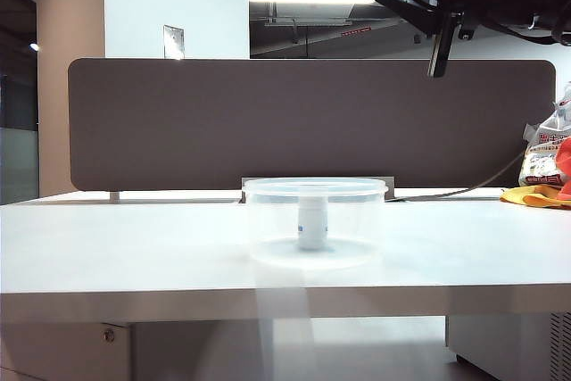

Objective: Remove the lid of the round box, pick up the small white medicine bottle inside, and place it on the table.

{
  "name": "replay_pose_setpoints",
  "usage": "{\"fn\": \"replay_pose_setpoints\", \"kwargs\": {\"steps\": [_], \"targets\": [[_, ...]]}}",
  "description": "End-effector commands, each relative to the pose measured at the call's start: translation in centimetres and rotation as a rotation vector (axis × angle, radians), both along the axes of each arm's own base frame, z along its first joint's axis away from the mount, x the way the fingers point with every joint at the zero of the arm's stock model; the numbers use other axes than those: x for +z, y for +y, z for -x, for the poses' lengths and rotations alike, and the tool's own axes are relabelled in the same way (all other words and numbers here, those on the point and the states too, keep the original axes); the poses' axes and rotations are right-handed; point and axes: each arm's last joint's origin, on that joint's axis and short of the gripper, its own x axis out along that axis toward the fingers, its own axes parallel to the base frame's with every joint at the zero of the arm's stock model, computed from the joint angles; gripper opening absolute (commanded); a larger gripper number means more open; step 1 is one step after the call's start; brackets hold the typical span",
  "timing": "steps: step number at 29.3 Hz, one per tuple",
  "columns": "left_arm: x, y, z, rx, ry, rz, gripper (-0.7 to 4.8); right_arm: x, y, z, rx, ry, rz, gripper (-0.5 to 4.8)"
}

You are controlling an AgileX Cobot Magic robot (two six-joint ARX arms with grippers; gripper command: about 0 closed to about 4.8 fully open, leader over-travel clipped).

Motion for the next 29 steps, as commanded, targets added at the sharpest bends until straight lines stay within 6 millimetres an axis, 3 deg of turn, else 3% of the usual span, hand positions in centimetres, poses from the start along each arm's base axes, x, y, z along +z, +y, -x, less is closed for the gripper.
{"fn": "replay_pose_setpoints", "kwargs": {"steps": [1, 8, 14, 18, 23, 29], "targets": [[0.4, 0.0, 0.1, 0.000, -0.022, 0.006, -0.04, 0.2, 0.0, 0.0, -0.004, -0.006, -0.005, -0.05], [0.2, -0.1, -0.3, 0.033, -0.031, -0.014, -0.04, -0.6, -0.1, -0.3, -0.020, 0.029, 0.035, -0.05], [-1.7, -1.4, -2.9, 0.032, 0.034, -0.049, -0.04, -3.3, 0.1, -1.0, -0.092, 0.130, 0.162, -0.05], [-3.4, -2.5, -4.7, -0.016, 0.112, -0.057, -0.04, -3.9, 0.1, -1.2, -0.104, 0.152, 0.212, -0.05], [-4.1, -3.6, -6.5, -0.045, 0.176, -0.064, -0.04, -3.1, 0.2, -1.8, -0.130, 0.115, 0.235, -0.05], [-2.1, -3.8, -6.8, -0.059, 0.139, -0.061, -0.04, -1.2, 0.3, -2.9, -0.134, 0.073, 0.279, -0.05]]}}
